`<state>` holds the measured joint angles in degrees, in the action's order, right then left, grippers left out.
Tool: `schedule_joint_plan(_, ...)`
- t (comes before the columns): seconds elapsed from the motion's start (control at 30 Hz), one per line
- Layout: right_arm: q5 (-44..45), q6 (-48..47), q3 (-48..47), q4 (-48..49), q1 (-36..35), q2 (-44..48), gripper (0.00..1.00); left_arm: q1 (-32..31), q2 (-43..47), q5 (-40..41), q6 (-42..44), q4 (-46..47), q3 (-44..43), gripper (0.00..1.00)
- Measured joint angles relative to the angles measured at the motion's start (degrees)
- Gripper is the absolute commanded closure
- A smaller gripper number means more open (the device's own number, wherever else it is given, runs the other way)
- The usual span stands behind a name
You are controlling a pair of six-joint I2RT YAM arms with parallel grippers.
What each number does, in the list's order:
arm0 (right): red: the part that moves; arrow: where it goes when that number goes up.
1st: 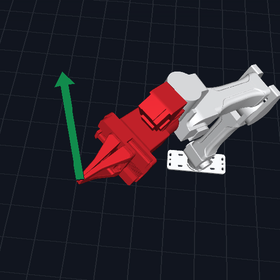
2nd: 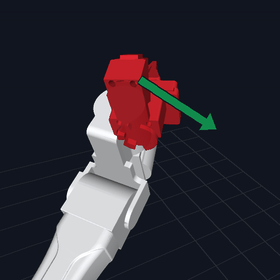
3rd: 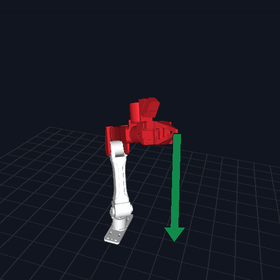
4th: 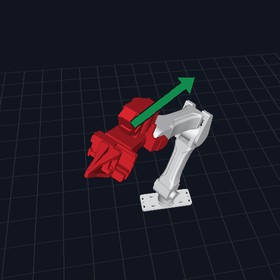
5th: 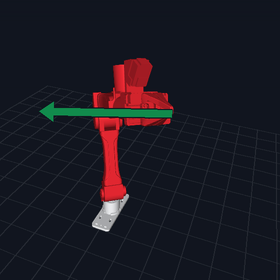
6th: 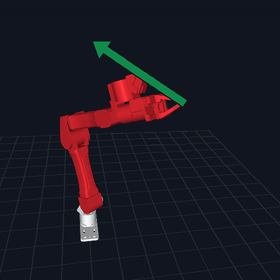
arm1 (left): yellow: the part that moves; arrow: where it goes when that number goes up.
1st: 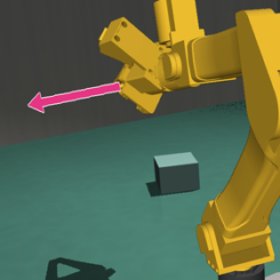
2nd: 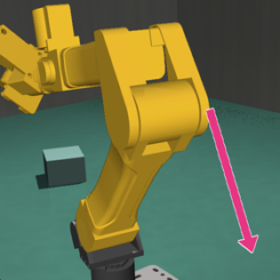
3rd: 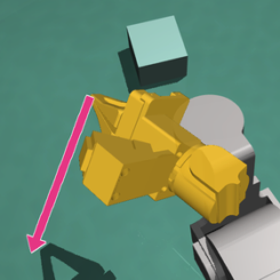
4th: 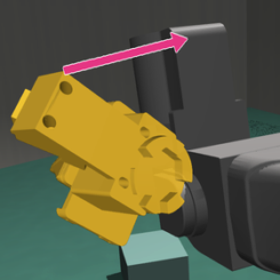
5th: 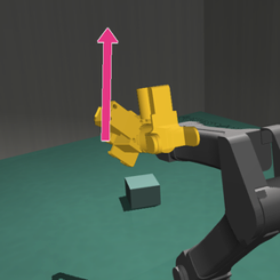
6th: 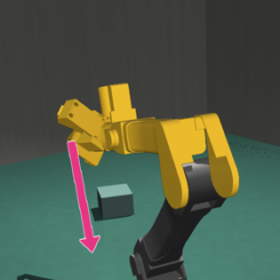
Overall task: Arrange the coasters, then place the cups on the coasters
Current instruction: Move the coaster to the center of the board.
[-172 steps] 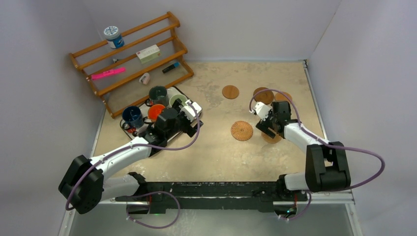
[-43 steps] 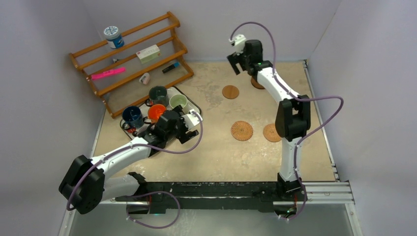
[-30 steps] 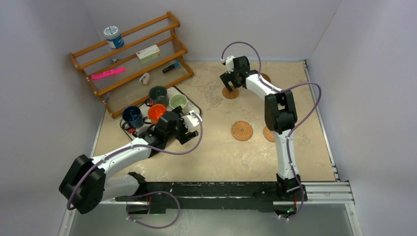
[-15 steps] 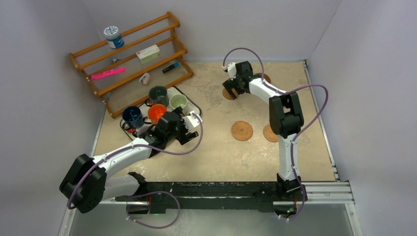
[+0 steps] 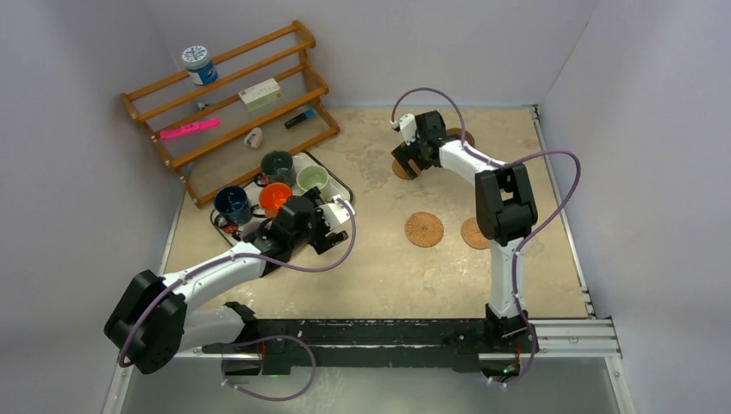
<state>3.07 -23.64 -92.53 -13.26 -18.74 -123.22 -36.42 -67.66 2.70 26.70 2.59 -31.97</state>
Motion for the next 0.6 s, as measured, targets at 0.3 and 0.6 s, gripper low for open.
schedule_joint_plan(0.3, -1.2, 0.5, 0.5, -1.8, -0.3, 4.1, 0.01, 0.0, -0.8, -0.1, 0.1, 0.7, 0.0, 0.00)
schedule_joint_plan(0.6, -4.3, -1.1, 3.1, -3.8, -0.4, 18.5, 0.01, 0.0, -1.0, -0.2, 0.1, 1.0, 0.0, 0.00)
